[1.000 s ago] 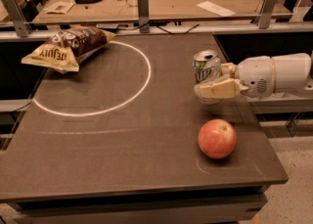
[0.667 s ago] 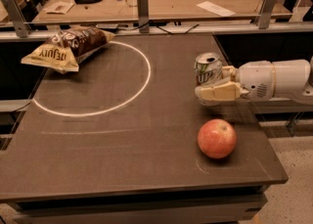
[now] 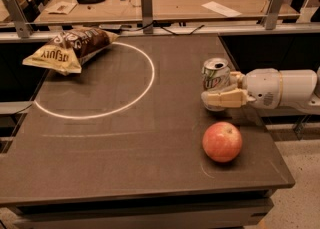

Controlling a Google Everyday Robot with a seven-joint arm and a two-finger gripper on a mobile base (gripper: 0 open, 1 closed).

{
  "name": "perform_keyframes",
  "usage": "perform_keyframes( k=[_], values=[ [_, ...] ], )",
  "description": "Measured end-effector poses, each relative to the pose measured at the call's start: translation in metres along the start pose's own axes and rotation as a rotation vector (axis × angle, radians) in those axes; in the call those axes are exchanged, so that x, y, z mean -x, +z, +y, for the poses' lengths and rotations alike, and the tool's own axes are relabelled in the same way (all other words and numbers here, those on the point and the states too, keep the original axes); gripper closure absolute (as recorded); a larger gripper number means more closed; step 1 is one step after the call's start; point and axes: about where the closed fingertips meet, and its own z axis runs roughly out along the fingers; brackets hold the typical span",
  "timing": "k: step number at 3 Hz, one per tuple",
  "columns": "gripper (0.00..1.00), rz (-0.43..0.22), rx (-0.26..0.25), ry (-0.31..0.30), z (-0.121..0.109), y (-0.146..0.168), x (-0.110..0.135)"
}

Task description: Place 7up can upright

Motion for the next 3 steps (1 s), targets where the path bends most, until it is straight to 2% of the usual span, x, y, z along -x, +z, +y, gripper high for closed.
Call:
perform_keyframes(
  k=[1, 2, 3],
  values=[
    [1.00, 0.022, 0.011, -0.005, 0.005, -0.002, 0.005],
    [0.83, 0.048, 0.039, 0.006, 0.008, -0.005, 0.012],
    [0.59, 0.046, 0.059, 0.010, 0.008, -0.007, 0.017]
  ],
)
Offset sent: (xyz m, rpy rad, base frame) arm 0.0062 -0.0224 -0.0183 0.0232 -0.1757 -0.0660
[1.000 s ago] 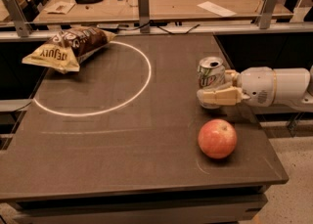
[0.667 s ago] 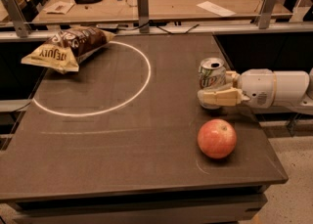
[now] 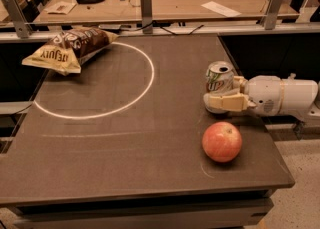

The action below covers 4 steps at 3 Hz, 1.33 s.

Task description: Place 7up can upright

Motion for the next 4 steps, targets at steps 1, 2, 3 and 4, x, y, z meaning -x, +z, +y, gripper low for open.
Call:
perform_keyframes(
  k=[1, 2, 3, 4],
  values=[
    [0.36, -0.017, 0.010, -0.015, -0.004, 0.000, 0.001],
    [0.13, -0.029, 0.015, -0.029, -0.007, -0.002, -0.001],
    [0.00, -0.051, 0.023, -0.052, -0.009, -0.006, -0.005],
    [0.00, -0.075, 0.064, -0.062, -0.007, -0.020, -0.013]
  ],
)
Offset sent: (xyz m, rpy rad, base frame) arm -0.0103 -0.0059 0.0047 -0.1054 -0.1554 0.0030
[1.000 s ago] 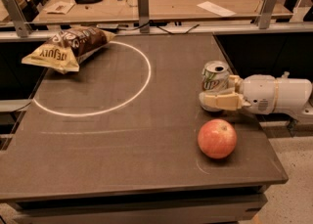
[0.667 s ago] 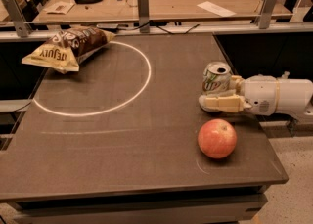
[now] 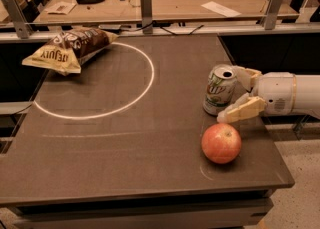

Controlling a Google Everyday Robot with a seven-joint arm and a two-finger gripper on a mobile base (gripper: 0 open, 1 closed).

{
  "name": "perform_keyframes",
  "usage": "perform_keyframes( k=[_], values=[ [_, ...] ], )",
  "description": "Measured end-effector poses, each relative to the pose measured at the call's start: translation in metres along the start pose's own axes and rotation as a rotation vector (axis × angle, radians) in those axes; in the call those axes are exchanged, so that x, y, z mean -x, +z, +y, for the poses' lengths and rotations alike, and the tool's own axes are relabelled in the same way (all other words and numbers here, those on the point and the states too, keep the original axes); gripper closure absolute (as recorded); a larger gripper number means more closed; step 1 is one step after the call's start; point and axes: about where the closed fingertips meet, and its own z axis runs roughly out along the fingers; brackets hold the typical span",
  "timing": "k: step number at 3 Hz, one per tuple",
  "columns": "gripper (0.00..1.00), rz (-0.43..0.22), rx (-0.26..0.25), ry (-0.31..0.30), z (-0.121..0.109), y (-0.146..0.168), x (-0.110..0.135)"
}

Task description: Place 7up can upright

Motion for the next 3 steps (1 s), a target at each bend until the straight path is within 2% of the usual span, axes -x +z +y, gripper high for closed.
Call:
perform_keyframes(
  k=[2, 3],
  values=[
    [0.00, -0.091, 0.052, 0.022, 0.018, -0.056, -0.019],
    [0.00, -0.092, 0.053, 0.039, 0.019, -0.057, -0.021]
  ],
)
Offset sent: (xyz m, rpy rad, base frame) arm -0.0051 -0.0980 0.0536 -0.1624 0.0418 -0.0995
